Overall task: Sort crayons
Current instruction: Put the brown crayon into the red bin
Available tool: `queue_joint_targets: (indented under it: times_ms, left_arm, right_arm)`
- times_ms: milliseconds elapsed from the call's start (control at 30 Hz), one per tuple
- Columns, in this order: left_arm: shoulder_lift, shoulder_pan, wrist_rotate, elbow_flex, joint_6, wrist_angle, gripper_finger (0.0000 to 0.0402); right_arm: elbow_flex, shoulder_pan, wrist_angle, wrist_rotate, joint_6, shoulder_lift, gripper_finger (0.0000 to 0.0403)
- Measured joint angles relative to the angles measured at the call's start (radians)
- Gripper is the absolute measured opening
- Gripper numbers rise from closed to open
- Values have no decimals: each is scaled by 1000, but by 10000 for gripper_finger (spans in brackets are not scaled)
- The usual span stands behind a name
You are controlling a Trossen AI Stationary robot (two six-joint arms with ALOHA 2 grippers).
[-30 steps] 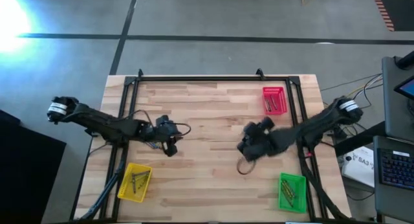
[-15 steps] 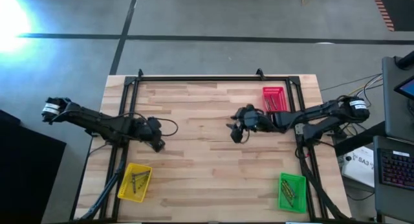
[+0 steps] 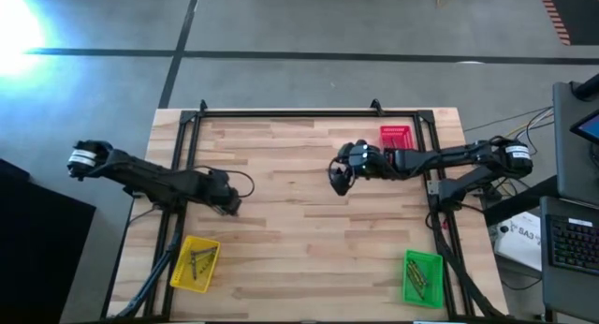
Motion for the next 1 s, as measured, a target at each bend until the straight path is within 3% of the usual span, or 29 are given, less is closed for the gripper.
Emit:
queue_joint_targets:
  times_ms: [267,500,667,1000]
  left_arm:
    - [118,3,5,2,12,74,265]
    - [170,5,-1,44,110,129,242]
    - [176,3,14,119,354,138,217]
    - [178,3,-1,297,865,-57,190]
  right_arm:
    - [5,-1,-23,8,1,12,203]
    - [9,-1,-21,9,18,13,203]
    - [8,0,-22,9,20,13,203]
    - [8,0,-22,9,31,14,203]
